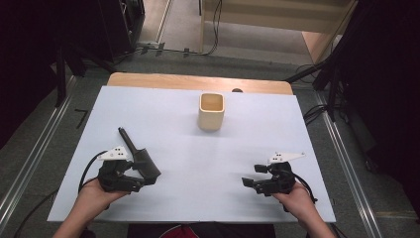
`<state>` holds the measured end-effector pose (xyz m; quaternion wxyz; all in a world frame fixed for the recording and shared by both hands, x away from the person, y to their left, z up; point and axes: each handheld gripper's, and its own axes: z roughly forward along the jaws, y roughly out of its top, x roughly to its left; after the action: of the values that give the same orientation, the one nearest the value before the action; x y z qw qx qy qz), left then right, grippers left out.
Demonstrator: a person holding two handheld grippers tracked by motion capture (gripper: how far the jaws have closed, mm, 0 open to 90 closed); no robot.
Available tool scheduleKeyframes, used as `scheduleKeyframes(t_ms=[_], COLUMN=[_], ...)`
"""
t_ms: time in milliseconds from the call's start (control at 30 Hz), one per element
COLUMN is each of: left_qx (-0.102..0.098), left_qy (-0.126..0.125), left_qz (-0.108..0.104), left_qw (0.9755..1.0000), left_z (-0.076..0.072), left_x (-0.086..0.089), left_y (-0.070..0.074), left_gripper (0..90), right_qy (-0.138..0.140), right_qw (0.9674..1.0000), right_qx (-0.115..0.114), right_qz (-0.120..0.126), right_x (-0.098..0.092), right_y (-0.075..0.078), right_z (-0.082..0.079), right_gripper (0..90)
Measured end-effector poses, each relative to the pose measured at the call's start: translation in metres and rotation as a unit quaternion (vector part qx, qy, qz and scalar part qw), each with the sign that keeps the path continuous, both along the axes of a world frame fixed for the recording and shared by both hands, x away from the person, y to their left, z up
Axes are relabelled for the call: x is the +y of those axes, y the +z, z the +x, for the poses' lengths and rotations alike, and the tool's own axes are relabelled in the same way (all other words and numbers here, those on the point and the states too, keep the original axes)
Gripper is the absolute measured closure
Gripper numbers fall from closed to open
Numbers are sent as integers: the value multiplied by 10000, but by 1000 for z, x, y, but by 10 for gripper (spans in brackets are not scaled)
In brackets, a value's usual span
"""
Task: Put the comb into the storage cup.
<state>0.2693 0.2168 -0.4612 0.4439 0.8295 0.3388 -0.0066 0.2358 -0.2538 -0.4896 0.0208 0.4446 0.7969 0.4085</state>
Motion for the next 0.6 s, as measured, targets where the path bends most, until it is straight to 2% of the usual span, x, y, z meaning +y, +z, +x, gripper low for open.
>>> scheduleKeyframes(t_ms=[100,200,333,433,500,533,600], left_qx=[-85,-23,-33,-131,-92,-39,-61], left_qy=[64,196,303,283,227,211,202], left_qz=[-6,-76,-64,-32,150,150,99], left_qw=[9999,9998,9995,9995,9996,9997,9997], left_z=[3,7,14,17,21,24,26], left_x=[2,5,7,8,8,8,8], left_y=[2,4,9,10,11,12,12], left_gripper=[286,286,286,284,284,282,272], right_qy=[-46,-63,-55,-50,-67,-74,-78], right_qw=[10000,10000,10000,10000,10000,10000,10000], right_qx=[40,32,8,10,29,17,10], right_qz=[-17,26,22,40,51,56,61], right_x=[-1,-1,0,0,0,0,-1], right_y=[0,0,1,1,1,1,0], right_z=[1,1,0,0,1,2,2], right_gripper=[202,203,203,203,203,203,203])
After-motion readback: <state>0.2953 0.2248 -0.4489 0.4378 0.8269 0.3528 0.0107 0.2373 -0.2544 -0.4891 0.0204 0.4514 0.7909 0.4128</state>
